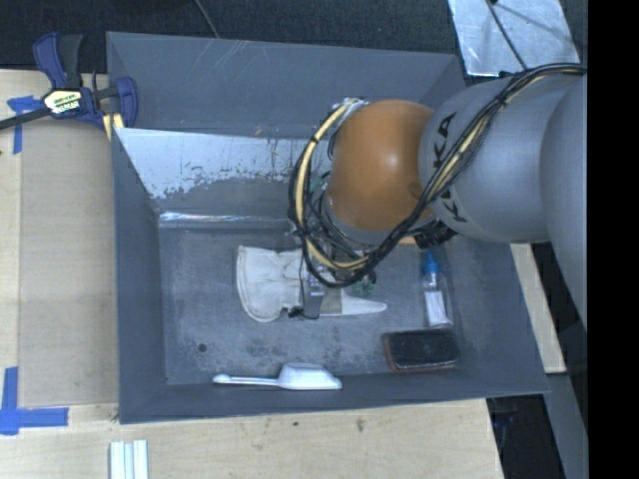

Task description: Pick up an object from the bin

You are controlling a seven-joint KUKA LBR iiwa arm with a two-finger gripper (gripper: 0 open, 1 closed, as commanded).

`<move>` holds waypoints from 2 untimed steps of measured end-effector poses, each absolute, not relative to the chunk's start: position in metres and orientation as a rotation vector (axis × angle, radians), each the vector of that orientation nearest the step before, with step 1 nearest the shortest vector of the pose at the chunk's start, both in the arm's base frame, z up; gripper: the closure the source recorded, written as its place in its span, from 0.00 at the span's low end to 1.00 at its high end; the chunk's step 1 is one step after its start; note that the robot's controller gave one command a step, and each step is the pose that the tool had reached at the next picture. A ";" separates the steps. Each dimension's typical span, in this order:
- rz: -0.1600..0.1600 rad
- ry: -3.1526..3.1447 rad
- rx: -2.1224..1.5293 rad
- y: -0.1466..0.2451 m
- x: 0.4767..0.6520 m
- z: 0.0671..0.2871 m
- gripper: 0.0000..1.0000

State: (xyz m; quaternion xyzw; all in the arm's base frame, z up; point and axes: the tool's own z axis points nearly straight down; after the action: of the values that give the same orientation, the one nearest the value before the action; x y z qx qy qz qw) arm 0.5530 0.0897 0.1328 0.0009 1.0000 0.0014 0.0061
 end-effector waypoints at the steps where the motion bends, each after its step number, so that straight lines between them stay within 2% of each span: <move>1: 0.005 3.124 0.154 0.080 0.564 0.074 1.00; 2: 0.005 3.124 0.155 0.080 0.564 0.074 1.00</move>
Offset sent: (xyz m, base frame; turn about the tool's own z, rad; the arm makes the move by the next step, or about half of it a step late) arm 0.0000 0.0000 0.0000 0.0000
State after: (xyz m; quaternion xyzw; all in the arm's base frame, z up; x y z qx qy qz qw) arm 0.5638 0.0801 0.0741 0.0494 0.9988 0.0015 0.0070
